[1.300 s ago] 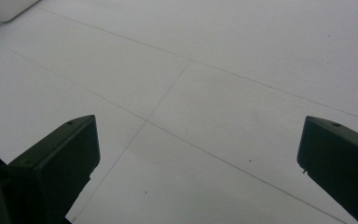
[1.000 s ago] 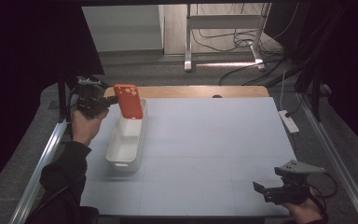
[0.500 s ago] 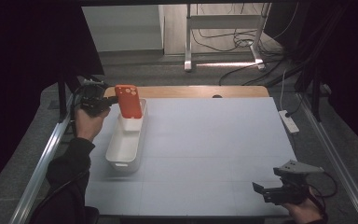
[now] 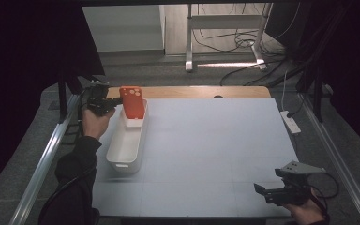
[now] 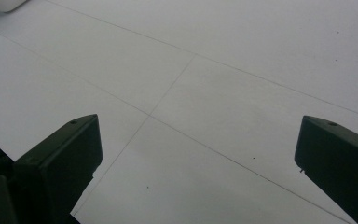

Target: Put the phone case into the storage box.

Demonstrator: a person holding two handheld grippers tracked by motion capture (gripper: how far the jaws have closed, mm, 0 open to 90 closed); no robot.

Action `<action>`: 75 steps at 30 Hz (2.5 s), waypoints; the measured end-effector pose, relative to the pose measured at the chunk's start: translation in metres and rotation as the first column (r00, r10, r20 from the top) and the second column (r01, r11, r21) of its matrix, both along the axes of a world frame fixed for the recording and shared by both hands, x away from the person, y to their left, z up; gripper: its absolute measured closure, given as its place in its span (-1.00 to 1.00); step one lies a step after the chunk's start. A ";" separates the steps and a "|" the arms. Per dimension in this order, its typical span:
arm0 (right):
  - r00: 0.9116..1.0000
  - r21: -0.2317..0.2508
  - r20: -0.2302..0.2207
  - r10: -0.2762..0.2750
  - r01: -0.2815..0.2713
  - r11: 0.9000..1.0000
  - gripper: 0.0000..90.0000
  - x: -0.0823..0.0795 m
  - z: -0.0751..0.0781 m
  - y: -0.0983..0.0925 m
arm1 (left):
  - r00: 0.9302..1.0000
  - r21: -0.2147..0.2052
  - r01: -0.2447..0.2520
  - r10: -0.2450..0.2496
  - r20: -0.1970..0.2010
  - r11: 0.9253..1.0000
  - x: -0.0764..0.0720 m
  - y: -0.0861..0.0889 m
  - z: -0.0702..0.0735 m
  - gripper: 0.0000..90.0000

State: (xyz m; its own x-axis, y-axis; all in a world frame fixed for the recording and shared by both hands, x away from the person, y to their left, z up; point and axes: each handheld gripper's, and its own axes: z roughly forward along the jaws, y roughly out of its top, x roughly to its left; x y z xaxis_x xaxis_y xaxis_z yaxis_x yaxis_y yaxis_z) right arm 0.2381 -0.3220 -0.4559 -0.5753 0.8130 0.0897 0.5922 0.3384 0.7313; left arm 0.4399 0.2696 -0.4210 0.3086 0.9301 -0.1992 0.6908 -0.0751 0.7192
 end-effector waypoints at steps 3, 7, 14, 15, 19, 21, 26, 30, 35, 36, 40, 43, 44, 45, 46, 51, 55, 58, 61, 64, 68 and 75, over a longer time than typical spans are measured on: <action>1.000 -0.001 0.000 0.000 0.000 1.000 -0.98 0.000 0.000 0.000 | 1.000 -0.002 -0.005 0.005 -0.011 1.000 0.002 0.000 -0.004 0.99; 1.000 -0.003 -0.002 0.001 -0.001 1.000 -0.98 0.000 0.000 0.000 | 0.999 -0.001 -0.016 0.016 -0.028 1.000 0.006 0.001 -0.015 0.99; 1.000 -0.004 -0.004 0.000 0.000 1.000 -0.97 0.000 0.000 0.000 | 0.999 0.004 -0.025 0.025 -0.045 1.000 0.011 0.000 -0.025 0.99; 1.000 -0.002 -0.004 0.001 -0.001 1.000 -0.97 0.000 0.000 0.000 | 0.999 0.005 -0.026 0.027 -0.046 1.000 0.011 0.000 -0.026 0.99; 1.000 -0.005 -0.006 0.001 -0.001 1.000 -0.97 0.000 0.000 0.001 | 0.998 0.012 -0.027 0.028 -0.056 1.000 0.016 -0.002 -0.030 0.99; 1.000 -0.006 -0.006 -0.001 0.001 1.000 -0.96 0.000 0.000 0.001 | 0.998 0.016 -0.034 0.035 -0.057 0.999 0.017 -0.004 -0.032 0.99; 1.000 -0.010 -0.008 -0.003 0.003 1.000 -0.96 0.000 0.000 0.001 | 0.998 0.038 -0.042 0.044 -0.054 0.998 0.021 -0.007 -0.035 0.98; 1.000 -0.008 -0.008 -0.004 0.003 1.000 -0.96 0.000 -0.001 0.001 | 0.999 0.048 -0.040 0.042 -0.035 0.998 0.022 -0.010 -0.035 0.80; 1.000 -0.009 -0.009 -0.003 0.002 1.000 -0.96 0.000 0.000 0.000 | 0.999 0.059 -0.046 0.047 -0.012 0.997 0.023 -0.008 -0.031 0.62; 1.000 -0.009 -0.009 -0.003 0.002 1.000 -0.96 0.000 0.000 0.000 | 0.999 0.071 -0.043 0.043 -0.007 0.997 0.023 -0.009 -0.031 0.57; 1.000 -0.013 -0.010 -0.002 0.001 1.000 -0.96 0.000 0.000 0.001 | 0.999 0.062 -0.034 0.034 0.005 0.997 0.021 -0.009 -0.031 0.48; 1.000 -0.011 -0.009 0.000 0.000 1.000 -0.96 0.000 0.000 0.001 | 1.000 0.054 -0.024 0.024 0.007 0.998 0.021 -0.012 -0.031 0.35; 1.000 -0.009 -0.009 0.001 -0.001 1.000 -0.96 0.000 0.000 0.001 | 1.000 0.050 -0.019 0.019 0.006 0.999 0.020 -0.012 -0.031 0.32; 1.000 -0.011 -0.010 0.002 -0.002 1.000 -0.96 0.000 0.000 0.001 | 1.000 0.047 -0.013 0.013 0.005 0.999 0.020 -0.013 -0.031 0.30; 1.000 -0.011 -0.011 0.004 -0.004 1.000 -0.96 0.000 0.000 0.001 | 1.000 0.049 -0.011 0.011 0.006 0.999 0.020 -0.014 -0.030 0.26; 1.000 -0.011 -0.011 0.004 -0.004 1.000 -0.96 0.000 0.000 0.001 | 1.000 0.051 0.000 0.000 0.004 0.999 0.020 -0.015 -0.030 0.08; 1.000 -0.011 -0.011 0.004 -0.004 1.000 -0.96 0.000 0.000 0.001 | 1.000 0.044 0.013 -0.013 0.007 0.999 0.018 -0.014 -0.029 -0.03; 1.000 -0.011 -0.011 0.004 -0.004 1.000 -0.96 0.000 0.000 0.001 | 1.000 0.033 0.017 -0.017 0.006 0.999 0.017 -0.014 -0.028 -0.13; 1.000 -0.012 -0.012 0.005 -0.005 1.000 -0.96 0.000 -0.001 0.001 | 1.000 0.027 0.022 -0.023 0.007 0.999 0.016 -0.013 -0.027 -0.21; 1.000 -0.012 -0.013 0.005 -0.005 1.000 -0.96 0.000 -0.001 0.001 | 1.000 0.022 0.029 -0.029 0.012 0.999 0.014 -0.012 -0.026 -0.29; 1.000 -0.012 -0.013 0.005 -0.005 1.000 -0.96 0.000 -0.001 0.001 | 0.999 0.012 0.045 -0.046 0.012 0.999 0.012 -0.013 -0.026 -0.44; 1.000 -0.012 -0.012 0.003 -0.003 1.000 -0.96 0.000 -0.001 0.001 | 0.997 -0.020 0.078 -0.078 0.022 0.997 0.006 -0.012 -0.022 -0.63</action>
